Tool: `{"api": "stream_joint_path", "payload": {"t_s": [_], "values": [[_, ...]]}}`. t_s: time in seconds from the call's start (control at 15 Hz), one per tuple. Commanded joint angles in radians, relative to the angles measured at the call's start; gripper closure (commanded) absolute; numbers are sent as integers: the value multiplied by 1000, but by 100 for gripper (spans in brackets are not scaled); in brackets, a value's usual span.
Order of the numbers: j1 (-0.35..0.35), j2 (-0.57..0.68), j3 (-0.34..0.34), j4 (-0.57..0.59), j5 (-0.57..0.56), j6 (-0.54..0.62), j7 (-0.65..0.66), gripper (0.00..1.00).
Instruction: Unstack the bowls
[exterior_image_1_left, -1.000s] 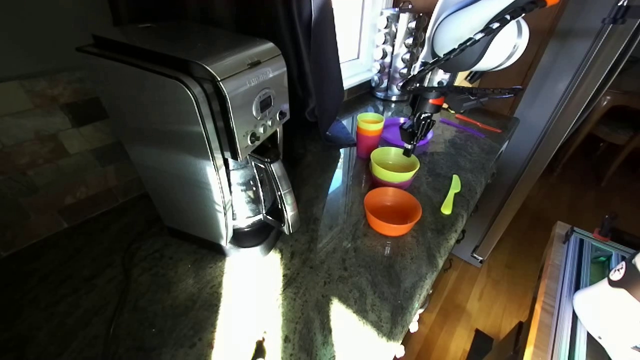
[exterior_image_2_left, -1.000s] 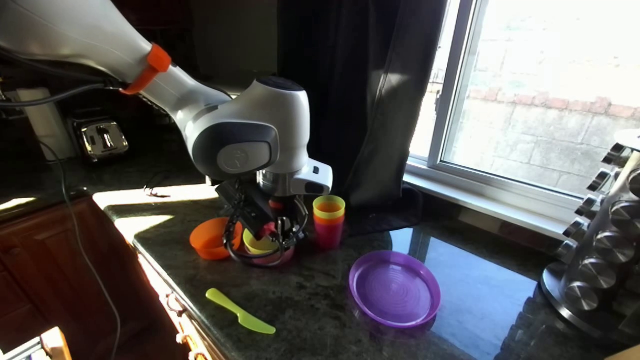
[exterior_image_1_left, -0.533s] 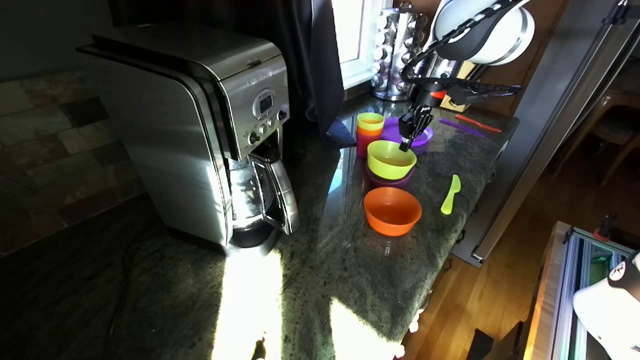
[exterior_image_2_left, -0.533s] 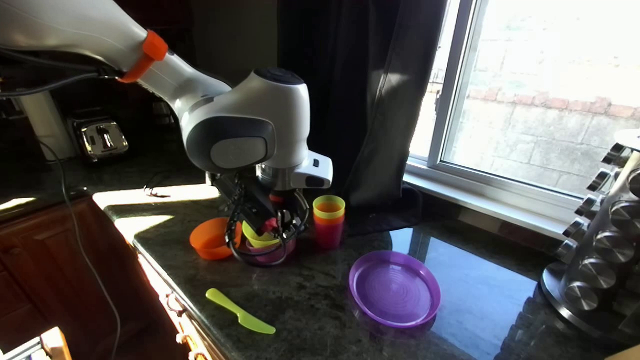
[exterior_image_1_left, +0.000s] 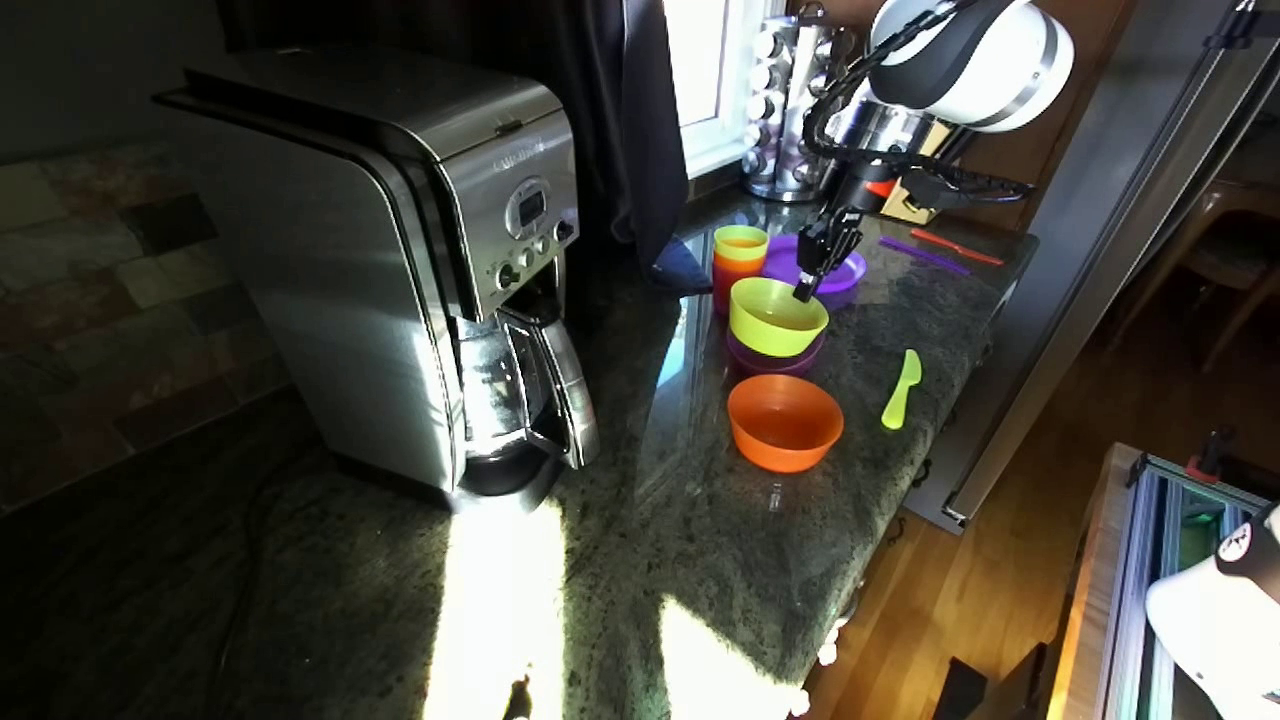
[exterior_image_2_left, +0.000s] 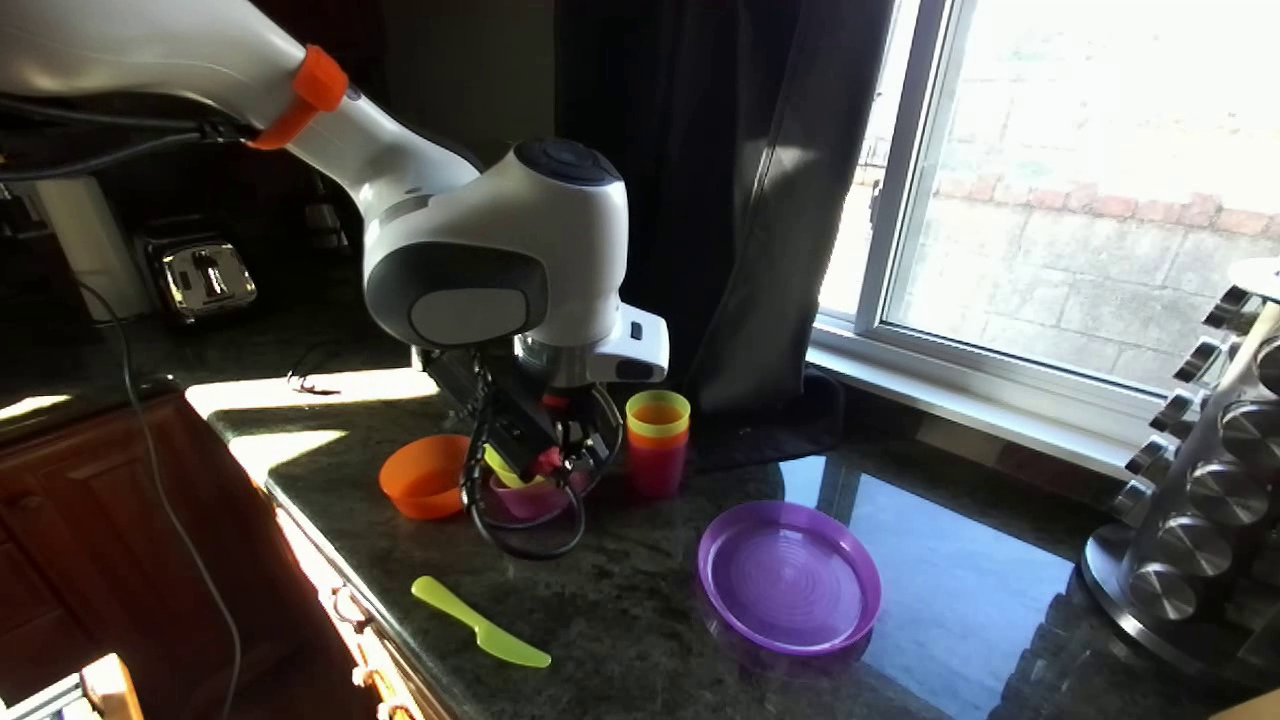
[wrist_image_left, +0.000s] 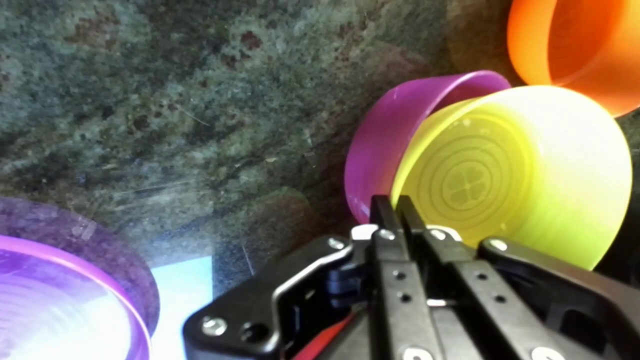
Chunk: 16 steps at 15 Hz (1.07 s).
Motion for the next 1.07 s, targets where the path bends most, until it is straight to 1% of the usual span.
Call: {"api": "stream_joint_path", "payload": {"t_s": [0.0, 0.07, 0.13, 0.2, 0.33, 0.67, 0.8, 1.0], "values": [[-5, 11, -6, -10, -2, -18, -14, 95], [-6, 16, -6, -10, -5, -20, -14, 83], [-6, 21, -4, -11, -10, -20, -9, 98], [-7, 24, -4, -10, -8, -24, -7, 97], [-9, 32, -3, -8, -8, -25, -5, 100], [-11, 35, 0, -13, -17, -19, 2, 99], [-11, 22, 0, -21, -14, -18, -6, 99], [-17, -35, -9, -47, -5, -33, -52, 99]]}}
